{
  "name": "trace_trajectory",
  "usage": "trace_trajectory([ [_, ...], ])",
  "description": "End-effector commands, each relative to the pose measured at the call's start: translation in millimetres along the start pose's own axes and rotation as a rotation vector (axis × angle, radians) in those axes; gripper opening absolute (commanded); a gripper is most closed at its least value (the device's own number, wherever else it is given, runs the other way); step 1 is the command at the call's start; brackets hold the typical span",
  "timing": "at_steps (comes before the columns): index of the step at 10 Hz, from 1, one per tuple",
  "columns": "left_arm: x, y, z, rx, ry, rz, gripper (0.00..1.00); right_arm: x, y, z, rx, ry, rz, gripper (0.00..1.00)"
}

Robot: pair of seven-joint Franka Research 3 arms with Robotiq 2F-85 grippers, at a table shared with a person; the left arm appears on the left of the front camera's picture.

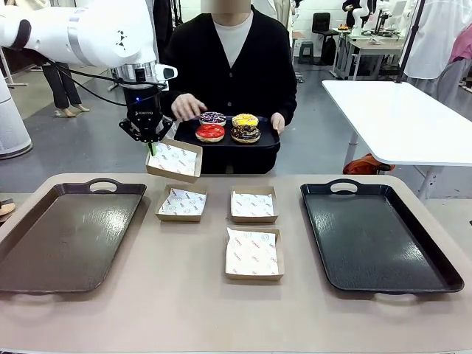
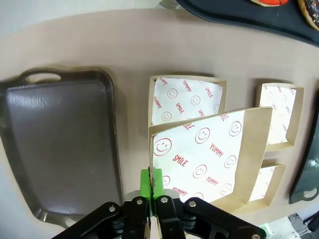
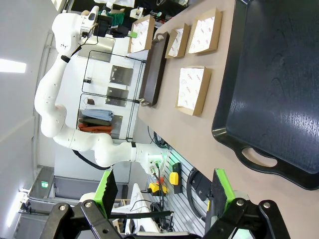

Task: Individually package the donuts and arrange them on the tray.
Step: Pick up one Paper togo box.

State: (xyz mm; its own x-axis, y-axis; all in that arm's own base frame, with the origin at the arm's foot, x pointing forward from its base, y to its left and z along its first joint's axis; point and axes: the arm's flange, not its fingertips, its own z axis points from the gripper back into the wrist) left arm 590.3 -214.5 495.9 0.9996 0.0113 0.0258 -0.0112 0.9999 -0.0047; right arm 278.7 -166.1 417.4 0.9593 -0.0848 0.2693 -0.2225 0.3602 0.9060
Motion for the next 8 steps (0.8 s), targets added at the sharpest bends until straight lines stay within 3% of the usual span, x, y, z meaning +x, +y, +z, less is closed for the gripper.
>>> trace_trajectory([
  [1,5.0,2.3,-0.5,0.015,-0.037,-0.082,0.00,-0.3,-0.4,0.9,0.014,-0.003,0.011,1.00],
  [8,1.7,0.7,-0.5,-0.001,-0.007,-0.034,0.00,-0.3,-0.4,0.9,0.014,-0.003,0.011,1.00],
])
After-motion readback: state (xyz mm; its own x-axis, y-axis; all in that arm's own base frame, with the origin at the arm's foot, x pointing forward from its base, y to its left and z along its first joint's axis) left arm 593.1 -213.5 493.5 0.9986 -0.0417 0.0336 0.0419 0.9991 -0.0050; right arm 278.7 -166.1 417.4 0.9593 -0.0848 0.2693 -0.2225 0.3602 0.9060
